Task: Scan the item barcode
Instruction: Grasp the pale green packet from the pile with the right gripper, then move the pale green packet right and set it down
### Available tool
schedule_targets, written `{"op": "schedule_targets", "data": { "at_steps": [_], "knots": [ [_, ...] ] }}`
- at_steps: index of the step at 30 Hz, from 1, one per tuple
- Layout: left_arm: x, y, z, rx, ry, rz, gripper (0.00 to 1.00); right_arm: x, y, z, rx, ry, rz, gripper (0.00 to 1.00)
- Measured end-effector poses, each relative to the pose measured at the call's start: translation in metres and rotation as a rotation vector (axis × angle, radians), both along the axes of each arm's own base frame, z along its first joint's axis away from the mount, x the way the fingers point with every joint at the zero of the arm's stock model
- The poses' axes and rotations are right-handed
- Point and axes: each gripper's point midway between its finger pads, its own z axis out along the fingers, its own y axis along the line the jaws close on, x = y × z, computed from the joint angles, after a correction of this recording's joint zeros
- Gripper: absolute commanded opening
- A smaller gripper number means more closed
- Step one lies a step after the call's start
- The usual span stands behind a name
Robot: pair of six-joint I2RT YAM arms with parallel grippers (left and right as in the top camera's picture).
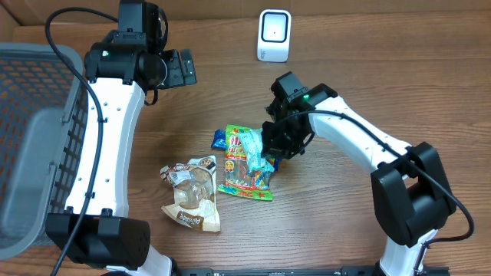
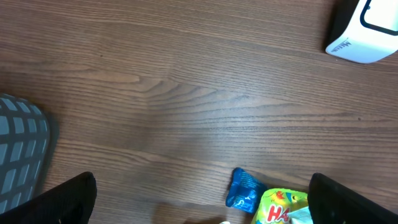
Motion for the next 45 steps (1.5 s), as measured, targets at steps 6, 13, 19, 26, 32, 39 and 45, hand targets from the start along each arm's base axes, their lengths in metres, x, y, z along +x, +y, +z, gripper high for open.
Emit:
{"op": "schedule_targets", "data": {
  "at_steps": [6,13,19,26,32,39,45],
  "knots": [
    [0.0,0.0,0.0,0.0,0.0,0.0,1.0,0.016,-0.016,0.012,-0.019,-0.086,0.067,0.04],
    [0.0,0.0,0.0,0.0,0.0,0.0,1.0,0.042,-0.048,0.05,-0.183,-0.298,0.141,0.04],
    [0.0,0.0,0.0,0.0,0.0,0.0,1.0,0.061,-0.078,0.053,-0.363,-0.407,0.161,0.41],
    [0.0,0.0,0.0,0.0,0.0,0.0,1.0,0.069,-0.091,0.053,-0.339,-0.352,0.002,0.04],
    [0.0,0.0,0.0,0.0,0.0,0.0,1.0,0.078,-0.078,0.033,-0.211,-0.325,-0.117,0.04],
    [0.0,0.0,0.0,0.0,0.0,0.0,1.0,0.067,-0.066,-0.01,-0.139,-0.279,-0.192,0.04],
    [0.0,0.0,0.0,0.0,-0.001,0.0,1.0,0.049,-0.073,-0.037,-0.163,-0.197,-0.267,0.04]
  ]
}}
